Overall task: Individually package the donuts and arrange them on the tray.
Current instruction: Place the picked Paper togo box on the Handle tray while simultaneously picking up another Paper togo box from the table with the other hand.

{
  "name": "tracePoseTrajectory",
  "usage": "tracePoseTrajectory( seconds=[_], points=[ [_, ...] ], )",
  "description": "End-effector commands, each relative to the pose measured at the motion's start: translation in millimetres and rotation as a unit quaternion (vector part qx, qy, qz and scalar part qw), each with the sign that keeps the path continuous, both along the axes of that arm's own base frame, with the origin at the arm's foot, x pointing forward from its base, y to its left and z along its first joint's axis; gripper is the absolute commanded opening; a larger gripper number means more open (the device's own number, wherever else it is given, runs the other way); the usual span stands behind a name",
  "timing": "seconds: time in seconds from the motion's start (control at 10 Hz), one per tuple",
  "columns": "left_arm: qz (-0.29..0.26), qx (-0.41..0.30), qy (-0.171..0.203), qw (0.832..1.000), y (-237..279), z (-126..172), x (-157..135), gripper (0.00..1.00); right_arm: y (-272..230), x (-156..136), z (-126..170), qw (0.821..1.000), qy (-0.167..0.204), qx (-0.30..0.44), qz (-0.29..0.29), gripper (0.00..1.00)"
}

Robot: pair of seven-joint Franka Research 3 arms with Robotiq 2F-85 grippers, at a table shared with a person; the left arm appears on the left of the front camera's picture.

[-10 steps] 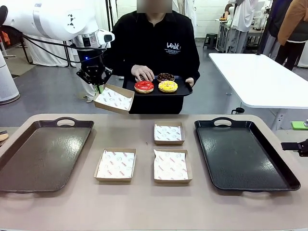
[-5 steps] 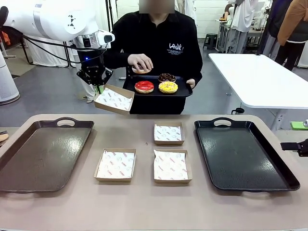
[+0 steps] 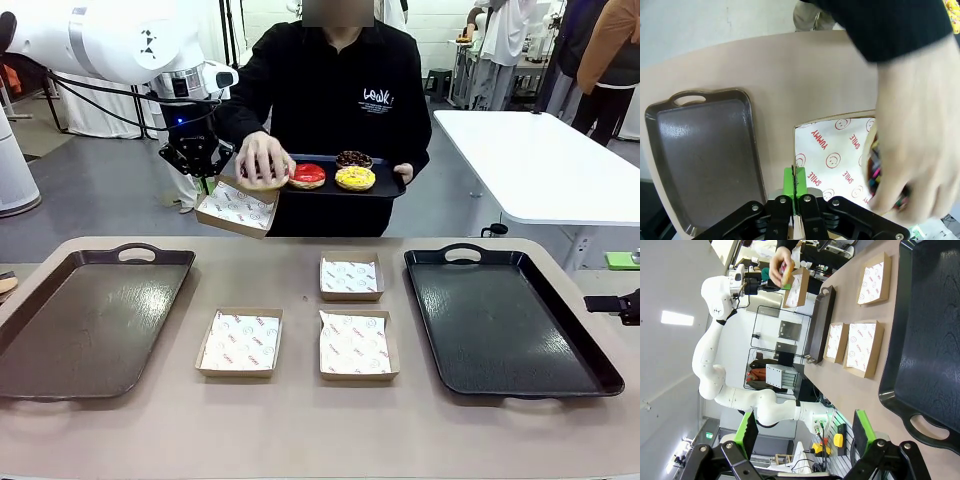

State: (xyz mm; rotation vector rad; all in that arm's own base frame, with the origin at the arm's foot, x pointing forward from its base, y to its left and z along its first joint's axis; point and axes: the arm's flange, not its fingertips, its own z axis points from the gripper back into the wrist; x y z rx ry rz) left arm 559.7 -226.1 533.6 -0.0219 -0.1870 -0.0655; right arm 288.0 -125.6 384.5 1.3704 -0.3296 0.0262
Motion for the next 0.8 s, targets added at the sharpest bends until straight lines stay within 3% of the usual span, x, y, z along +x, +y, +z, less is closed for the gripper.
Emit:
tracePoseTrajectory(
  seconds=[0.0, 0.7],
  points=[
    [0.001, 0.000, -0.001, 1.000, 1.7, 0.7, 0.3, 0.00, -0.3, 0.4, 0.4, 1.000, -0.007, 0.005, -0.002, 1.00],
    [0.001, 0.000, -0.001, 1.000, 1.7, 0.7, 0.3, 0.00, -0.3, 0.4, 0.4, 1.000, -0.007, 0.005, -0.002, 1.00]
  ],
)
